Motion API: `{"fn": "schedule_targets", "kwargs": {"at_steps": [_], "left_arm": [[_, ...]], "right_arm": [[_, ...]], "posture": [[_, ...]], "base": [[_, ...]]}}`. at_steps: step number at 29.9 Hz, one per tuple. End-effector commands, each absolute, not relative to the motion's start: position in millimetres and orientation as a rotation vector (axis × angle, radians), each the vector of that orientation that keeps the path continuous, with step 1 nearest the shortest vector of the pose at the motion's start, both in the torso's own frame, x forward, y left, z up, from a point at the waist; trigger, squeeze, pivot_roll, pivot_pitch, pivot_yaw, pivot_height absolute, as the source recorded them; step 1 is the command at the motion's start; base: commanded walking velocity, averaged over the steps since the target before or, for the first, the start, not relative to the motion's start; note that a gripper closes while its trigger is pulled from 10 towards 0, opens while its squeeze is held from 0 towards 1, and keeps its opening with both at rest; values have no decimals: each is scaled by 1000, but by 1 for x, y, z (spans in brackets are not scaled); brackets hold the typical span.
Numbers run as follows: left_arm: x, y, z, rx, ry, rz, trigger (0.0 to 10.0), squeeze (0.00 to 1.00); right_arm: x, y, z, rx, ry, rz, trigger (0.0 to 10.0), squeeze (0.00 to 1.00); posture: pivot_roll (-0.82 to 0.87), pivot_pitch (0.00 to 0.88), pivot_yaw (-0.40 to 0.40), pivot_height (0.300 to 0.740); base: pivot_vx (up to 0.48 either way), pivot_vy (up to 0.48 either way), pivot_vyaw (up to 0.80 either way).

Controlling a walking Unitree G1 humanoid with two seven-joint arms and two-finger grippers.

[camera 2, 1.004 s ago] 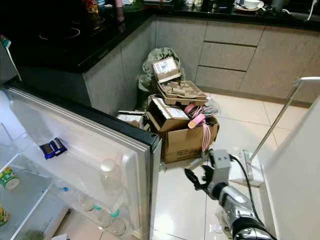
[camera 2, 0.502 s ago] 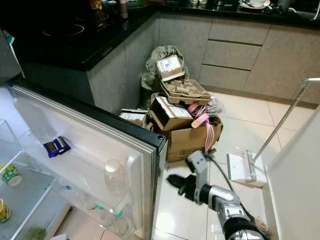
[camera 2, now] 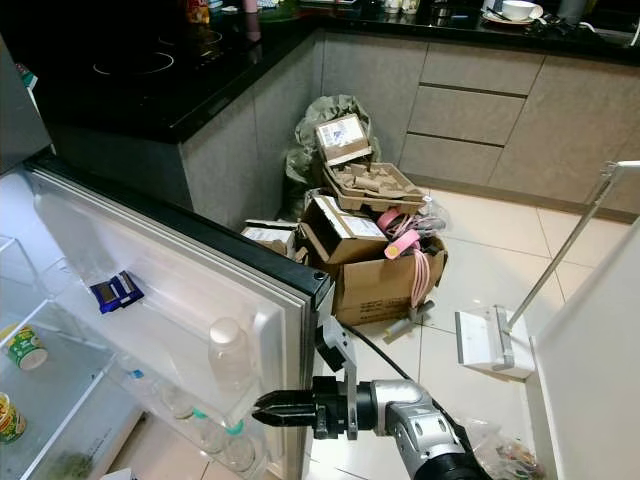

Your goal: Restocking fridge

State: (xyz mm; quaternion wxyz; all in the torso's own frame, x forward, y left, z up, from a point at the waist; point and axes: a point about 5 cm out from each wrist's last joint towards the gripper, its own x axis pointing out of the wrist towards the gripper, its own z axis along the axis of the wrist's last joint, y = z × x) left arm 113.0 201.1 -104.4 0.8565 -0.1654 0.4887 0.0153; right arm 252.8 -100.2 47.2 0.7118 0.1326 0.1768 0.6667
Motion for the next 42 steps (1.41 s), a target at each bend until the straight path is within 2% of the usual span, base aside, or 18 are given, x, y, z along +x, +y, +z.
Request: {"fn": "schedule_targets", "kwargs": {"at_steps": [1, 4, 10, 17, 18, 20, 22, 23, 26, 27, 30, 31, 38, 42], "left_arm": [[100, 194, -109, -355, 1079, 27, 10000, 0], [100, 194, -109, -354, 1080, 28, 10000, 0], [100, 194, -109, -354, 1081, 24, 10000, 0], [101, 194, -109, -353, 1079, 19, 10000, 0], [102, 194, -109, -352, 1078, 17, 10000, 0], [102, 194, -109, -352, 1078, 17, 10000, 0], [102, 195, -109, -350, 1077, 14, 10000, 0], [103, 195, -108, -348, 1075, 13, 10000, 0], [103, 196, -108, -347, 1074, 13, 10000, 0], [104, 196, -108, -339, 1074, 13, 10000, 0], [104, 197, -108, -335, 1073, 14, 10000, 0], [104, 197, -108, -328, 1070, 16, 10000, 0], [103, 197, -108, -328, 1076, 4, 10000, 0], [101, 197, -108, -324, 1082, -3, 10000, 0]], "right_arm": [[256, -115, 34, 244, 444, 1343, 10000, 0], [256, -120, 29, 236, 462, 1301, 10000, 0], [222, -159, -2, 188, 755, 1252, 10000, 0], [206, -187, -16, 223, 872, 1162, 10000, 0], [199, -200, -26, 200, 928, 1091, 10000, 0], [199, -200, -26, 200, 928, 1091, 10000, 0], [199, -214, -35, 97, 960, 933, 10000, 0], [206, -222, -38, 15, 944, 788, 10000, 0], [210, -228, -39, -39, 929, 689, 10000, 0], [222, -239, -36, -77, 881, 488, 10000, 0], [227, -242, -34, -76, 855, 429, 10000, 0], [231, -245, -33, -78, 830, 337, 10000, 0], [228, -253, -37, -119, 839, 214, 10000, 0], [226, -255, -39, -128, 839, 176, 10000, 0]], "posture": [[-89, 0, -43, 740], [-92, 0, -44, 740], [-93, 0, -44, 740], [-97, 0, -40, 740], [-98, 0, -38, 740], [-98, 0, -38, 740], [-98, 0, -34, 740], [-99, 0, -32, 740], [-99, 0, -32, 740], [-98, 0, -30, 740], [-96, 0, -30, 740], [-90, 0, -31, 740], [-89, 0, -30, 740], [-91, 0, -27, 740]], "base": [[0, 0, 0], [0, 0, 0], [0, 0, 0], [0, 0, 0], [0, 0, 0], [0, 0, 0], [0, 0, 0], [0, 0, 0], [0, 0, 0], [0, 0, 0], [0, 0, 0], [0, 0, 0], [0, 0, 0], [0, -427, 0]]}}
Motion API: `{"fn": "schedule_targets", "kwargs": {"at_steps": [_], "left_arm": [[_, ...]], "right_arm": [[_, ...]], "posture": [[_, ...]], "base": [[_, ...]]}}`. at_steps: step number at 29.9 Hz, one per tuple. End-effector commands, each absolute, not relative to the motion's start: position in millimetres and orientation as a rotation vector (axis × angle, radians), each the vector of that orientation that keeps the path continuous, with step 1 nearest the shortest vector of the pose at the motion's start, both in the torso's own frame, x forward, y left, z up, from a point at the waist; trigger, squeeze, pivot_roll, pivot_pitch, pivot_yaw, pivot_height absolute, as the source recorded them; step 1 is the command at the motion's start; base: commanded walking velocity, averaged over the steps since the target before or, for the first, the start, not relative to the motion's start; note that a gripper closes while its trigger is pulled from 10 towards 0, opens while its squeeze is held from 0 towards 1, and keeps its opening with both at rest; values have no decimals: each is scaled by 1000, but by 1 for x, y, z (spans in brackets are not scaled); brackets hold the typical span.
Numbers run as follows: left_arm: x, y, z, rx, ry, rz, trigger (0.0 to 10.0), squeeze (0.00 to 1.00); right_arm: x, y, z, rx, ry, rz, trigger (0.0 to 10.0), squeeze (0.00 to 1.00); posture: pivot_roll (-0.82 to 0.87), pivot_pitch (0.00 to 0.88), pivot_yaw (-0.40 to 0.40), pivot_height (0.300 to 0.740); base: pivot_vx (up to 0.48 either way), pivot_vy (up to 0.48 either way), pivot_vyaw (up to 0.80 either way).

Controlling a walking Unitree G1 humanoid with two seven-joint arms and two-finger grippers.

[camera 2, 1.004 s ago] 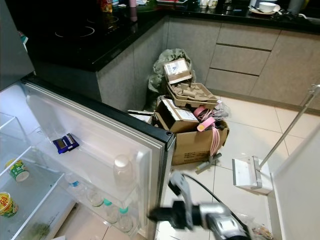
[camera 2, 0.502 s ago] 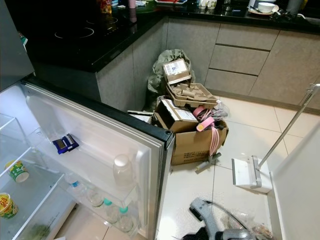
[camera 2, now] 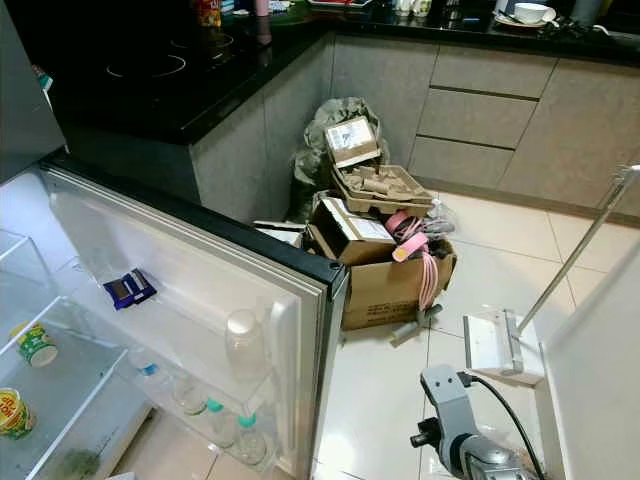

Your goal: Restocking fridge

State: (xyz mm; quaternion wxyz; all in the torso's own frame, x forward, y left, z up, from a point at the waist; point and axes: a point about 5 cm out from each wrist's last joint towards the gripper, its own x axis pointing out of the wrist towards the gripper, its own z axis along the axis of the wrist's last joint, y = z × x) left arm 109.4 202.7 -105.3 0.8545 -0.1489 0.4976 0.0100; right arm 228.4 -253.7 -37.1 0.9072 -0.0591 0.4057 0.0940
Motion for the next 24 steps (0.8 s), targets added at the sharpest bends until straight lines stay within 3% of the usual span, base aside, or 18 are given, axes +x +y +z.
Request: {"fn": "schedule_targets", "kwargs": {"at_steps": [1, 9, 24], "left_arm": [[101, 197, -108, -323, 1084, -5, 10000, 0], [102, 197, -108, -325, 1080, 2, 10000, 0], [102, 197, -108, -341, 1078, 25, 10000, 0]], "right_arm": [[225, -256, -40, -134, 841, 166, 10000, 0], [223, -255, -41, -154, 839, 159, 10000, 0], [235, -249, -35, -172, 797, 213, 10000, 0]], "posture": [[-92, 0, -28, 740], [-91, 0, -27, 740], [-89, 0, -33, 740]], "base": [[0, -480, 0], [0, -463, 191], [0, 0, 755]]}}
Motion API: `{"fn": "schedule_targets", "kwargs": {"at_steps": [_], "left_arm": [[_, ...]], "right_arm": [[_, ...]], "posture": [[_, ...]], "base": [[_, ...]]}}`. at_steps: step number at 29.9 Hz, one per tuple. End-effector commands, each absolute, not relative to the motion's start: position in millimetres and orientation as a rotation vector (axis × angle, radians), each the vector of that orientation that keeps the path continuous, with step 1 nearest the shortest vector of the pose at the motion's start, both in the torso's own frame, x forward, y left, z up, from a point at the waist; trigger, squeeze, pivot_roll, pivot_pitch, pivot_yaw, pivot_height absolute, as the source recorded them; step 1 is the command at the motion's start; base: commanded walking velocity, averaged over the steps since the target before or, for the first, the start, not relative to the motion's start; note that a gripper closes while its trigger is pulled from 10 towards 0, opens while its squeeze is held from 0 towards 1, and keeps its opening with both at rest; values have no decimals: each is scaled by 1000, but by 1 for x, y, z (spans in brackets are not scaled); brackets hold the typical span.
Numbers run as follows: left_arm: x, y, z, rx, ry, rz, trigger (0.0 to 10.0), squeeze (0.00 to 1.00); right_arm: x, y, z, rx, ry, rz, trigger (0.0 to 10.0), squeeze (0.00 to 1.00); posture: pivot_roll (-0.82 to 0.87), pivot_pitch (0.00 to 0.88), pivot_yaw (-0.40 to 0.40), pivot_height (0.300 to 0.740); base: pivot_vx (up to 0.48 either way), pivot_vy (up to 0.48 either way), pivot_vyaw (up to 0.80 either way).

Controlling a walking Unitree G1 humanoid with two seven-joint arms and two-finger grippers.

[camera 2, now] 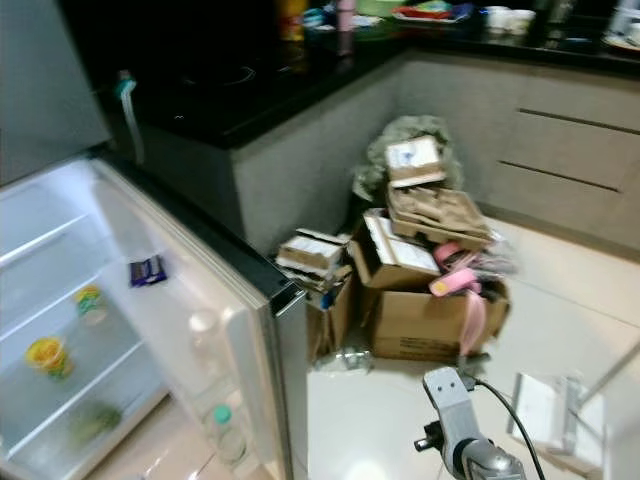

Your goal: Restocking fridge

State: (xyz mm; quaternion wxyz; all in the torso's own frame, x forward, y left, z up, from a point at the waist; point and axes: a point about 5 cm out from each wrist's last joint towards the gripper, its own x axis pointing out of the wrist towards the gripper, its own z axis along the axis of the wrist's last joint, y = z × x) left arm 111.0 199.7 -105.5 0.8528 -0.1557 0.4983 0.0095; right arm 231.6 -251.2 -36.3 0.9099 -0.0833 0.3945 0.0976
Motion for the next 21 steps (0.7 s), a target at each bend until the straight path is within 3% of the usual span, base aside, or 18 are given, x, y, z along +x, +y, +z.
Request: {"fn": "schedule_targets", "kwargs": {"at_steps": [1, 21], "left_arm": [[102, 197, -108, -341, 1078, 25, 10000, 0], [103, 197, -108, -340, 1078, 17, 10000, 0]], "right_arm": [[235, -249, -35, -172, 797, 213, 10000, 0], [249, -256, -22, -188, 730, 151, 10000, 0]], "posture": [[-89, 0, -33, 740], [-93, 0, -31, 740]], "base": [[0, 0, 756], [0, 0, 715]]}}
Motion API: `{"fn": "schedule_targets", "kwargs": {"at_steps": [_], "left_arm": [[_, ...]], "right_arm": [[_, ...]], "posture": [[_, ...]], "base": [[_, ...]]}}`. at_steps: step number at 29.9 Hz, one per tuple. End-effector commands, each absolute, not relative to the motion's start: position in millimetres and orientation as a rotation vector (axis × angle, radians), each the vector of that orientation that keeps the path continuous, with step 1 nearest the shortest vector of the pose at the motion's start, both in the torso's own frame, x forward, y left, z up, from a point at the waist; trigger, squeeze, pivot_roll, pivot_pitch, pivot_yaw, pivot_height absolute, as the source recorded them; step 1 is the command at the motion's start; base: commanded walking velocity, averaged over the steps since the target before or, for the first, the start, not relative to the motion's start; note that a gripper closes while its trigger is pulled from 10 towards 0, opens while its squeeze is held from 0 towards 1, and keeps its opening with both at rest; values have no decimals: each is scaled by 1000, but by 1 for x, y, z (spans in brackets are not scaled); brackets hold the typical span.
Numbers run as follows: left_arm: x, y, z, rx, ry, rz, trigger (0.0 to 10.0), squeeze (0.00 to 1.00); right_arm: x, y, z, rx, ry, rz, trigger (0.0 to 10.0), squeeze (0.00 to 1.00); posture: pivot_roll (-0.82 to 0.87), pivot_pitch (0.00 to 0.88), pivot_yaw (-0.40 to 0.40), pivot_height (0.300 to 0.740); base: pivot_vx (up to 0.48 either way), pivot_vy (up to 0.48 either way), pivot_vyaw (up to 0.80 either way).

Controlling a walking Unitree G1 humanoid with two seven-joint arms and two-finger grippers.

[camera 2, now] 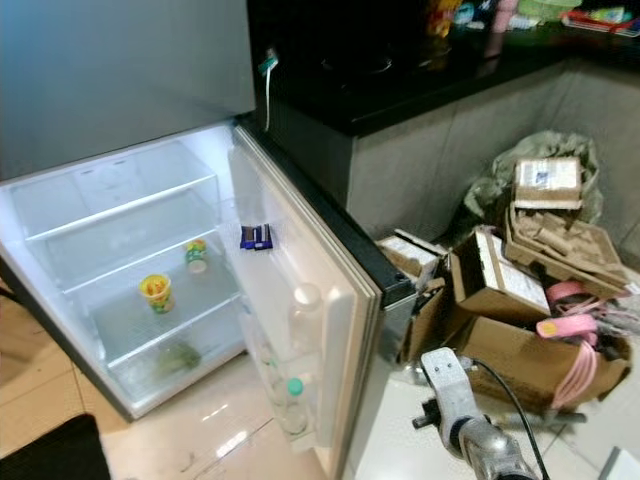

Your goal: Restocking fridge

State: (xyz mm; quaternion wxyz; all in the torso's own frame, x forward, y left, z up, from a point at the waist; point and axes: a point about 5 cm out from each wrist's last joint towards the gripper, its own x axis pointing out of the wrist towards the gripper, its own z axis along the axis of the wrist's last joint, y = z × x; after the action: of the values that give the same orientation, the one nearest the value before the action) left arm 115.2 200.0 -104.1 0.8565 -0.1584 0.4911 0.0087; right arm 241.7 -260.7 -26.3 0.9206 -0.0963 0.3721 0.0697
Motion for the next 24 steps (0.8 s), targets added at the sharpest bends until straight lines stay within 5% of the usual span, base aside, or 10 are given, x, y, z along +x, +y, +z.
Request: {"fn": "schedule_targets", "kwargs": {"at_steps": [1, 8, 11, 15, 19, 24], "left_arm": [[103, 197, -108, -339, 1078, 16, 10000, 0], [103, 198, -108, -336, 1079, 12, 10000, 0], [103, 198, -108, -335, 1079, 10, 10000, 0], [103, 197, -108, -336, 1080, 6, 10000, 0], [103, 196, -108, -338, 1080, 4, 10000, 0], [102, 195, -109, -342, 1079, 6, 10000, 0]], "right_arm": [[251, -255, -20, -166, 717, 159, 10000, 0], [260, -237, -12, 0, 631, 333, 10000, 0], [262, -221, -7, 75, 590, 494, 10000, 0], [262, -169, 12, 239, 485, 988, 10000, 0], [259, -135, 49, 381, 338, 1283, 10000, 0], [266, -123, 78, 469, 192, 1374, 10000, 0]], "posture": [[-93, 0, -31, 740], [-94, 0, -29, 740], [-95, 0, -29, 740], [-97, 0, -29, 740], [-92, 0, -32, 740], [-88, 0, -34, 740]], "base": [[0, 0, 0], [0, 0, 0], [0, 0, 0], [0, 0, 0], [0, 0, 0], [0, 0, 0]]}}
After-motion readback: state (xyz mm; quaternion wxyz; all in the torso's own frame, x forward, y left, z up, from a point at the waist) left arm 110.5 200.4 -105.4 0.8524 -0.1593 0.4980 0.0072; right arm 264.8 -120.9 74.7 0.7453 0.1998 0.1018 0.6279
